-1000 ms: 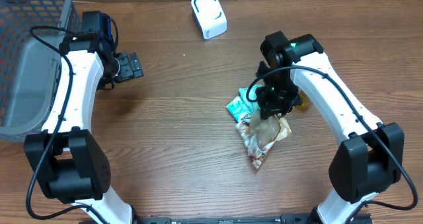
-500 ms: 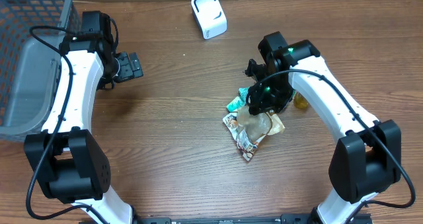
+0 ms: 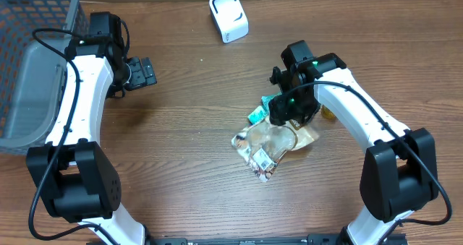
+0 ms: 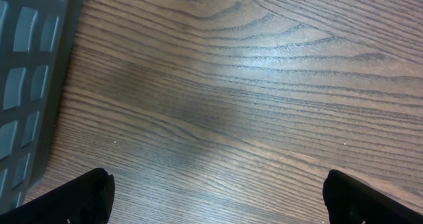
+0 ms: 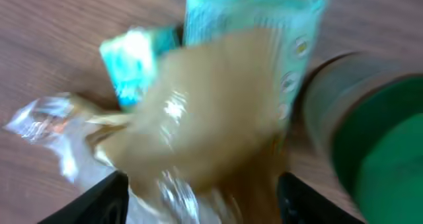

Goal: Scan the item barcode

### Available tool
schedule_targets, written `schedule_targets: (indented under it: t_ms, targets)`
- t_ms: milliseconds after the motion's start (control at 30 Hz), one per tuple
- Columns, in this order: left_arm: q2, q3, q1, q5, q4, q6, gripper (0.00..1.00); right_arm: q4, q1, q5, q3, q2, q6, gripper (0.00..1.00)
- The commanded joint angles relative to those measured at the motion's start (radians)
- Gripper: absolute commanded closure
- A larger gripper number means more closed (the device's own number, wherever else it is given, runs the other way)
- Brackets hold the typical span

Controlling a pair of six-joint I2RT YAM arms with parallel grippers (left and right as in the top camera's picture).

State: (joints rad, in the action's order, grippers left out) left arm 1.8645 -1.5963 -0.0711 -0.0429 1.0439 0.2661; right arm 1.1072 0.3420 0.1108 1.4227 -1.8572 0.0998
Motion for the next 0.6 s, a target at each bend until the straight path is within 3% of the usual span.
schedule_targets:
  t_ms: [0,267,567]
  targets:
    - [-0.013,-0.009,0.0,-0.012,-0.001,-0.005,0.0,-0.045,-0.001,-0.103,-0.005,0.013,-0.085,0.24]
    - [-0.013,-0.009,0.0,-0.012,-0.001,-0.005,0.0,-0.24,0.023,-0.119,-0.005,0.013,-0.259,0.0]
    - [-0.013,-0.009,0.0,-0.012,-0.001,-0.005,0.0,-0.298,0.088,-0.11,-0.005,0.013,-0.283,0.0]
